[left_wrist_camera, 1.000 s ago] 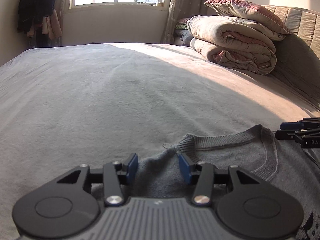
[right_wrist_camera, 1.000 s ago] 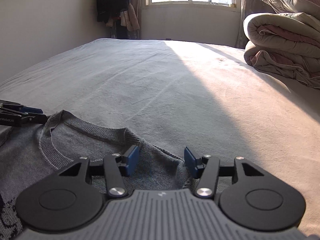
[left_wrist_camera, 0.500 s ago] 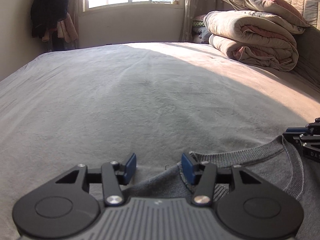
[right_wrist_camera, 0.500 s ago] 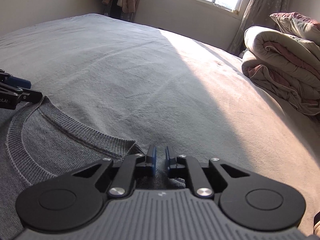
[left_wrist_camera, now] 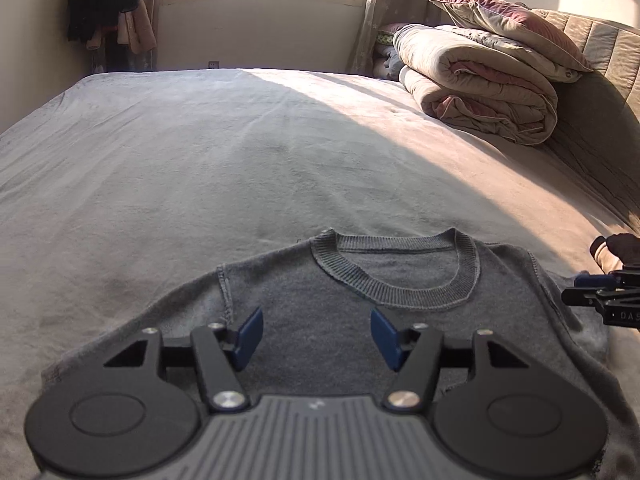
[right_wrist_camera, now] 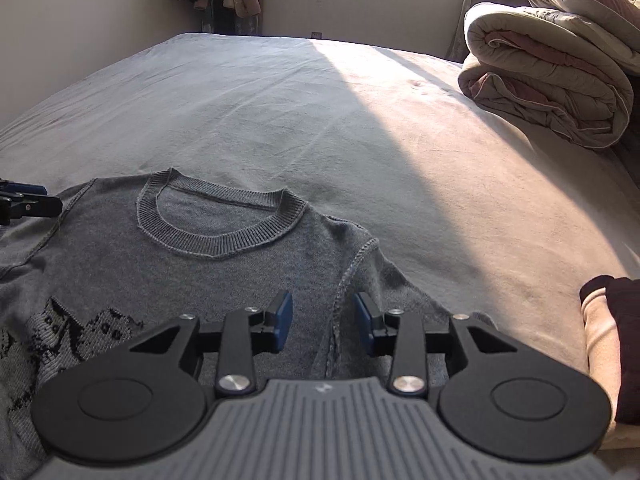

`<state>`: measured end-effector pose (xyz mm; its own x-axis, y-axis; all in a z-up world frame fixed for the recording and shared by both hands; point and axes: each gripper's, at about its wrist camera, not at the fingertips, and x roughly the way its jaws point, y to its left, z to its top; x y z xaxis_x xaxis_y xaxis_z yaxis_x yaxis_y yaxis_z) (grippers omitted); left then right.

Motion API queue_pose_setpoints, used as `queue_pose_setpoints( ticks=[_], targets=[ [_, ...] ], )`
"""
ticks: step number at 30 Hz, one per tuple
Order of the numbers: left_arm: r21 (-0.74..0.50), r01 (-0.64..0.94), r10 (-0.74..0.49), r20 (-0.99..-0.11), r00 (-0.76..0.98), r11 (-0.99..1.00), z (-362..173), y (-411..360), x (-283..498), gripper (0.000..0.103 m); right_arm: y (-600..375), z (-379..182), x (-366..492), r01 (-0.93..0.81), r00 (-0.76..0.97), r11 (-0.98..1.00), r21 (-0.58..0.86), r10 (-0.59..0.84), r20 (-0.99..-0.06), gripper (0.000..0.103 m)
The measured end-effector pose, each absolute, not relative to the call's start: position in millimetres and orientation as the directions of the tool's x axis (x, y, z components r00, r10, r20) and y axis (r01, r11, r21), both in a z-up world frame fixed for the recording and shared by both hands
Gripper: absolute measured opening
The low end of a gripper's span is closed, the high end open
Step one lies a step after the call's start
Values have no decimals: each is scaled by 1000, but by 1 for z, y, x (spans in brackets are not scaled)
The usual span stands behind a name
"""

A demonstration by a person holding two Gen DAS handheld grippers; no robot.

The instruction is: Fold clothes

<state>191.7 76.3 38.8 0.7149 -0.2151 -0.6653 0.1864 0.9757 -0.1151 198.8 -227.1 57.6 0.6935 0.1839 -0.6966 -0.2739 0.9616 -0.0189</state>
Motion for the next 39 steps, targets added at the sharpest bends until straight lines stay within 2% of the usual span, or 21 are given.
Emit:
queue_pose_setpoints(
  ticks=[8,13,24,32,39],
  targets=[
    [-64,136,-140,-715,685,989,49,88,131,66,-235,78,141,-250,689,968,-24,161,-707,42],
    [-107,87,-138,-750,647,990,45,107,93,66,-241,85,101,-237,677,971,-17,153,-720,48],
    [-232,8,-202,-828,523,973,-1,144,-6,64,-271,58,13,-118,548,989,94,144,-824,48],
    [-327,4,-283,-810,513,945,-16,156,-58,56,-290,41,-49,-45,499,967,251,239,-833,48],
    [-433,-19,-353,-759,547,901,-26,168,-96,47,-305,21,-103,10,494,911,412,354,-794,48]
  ],
)
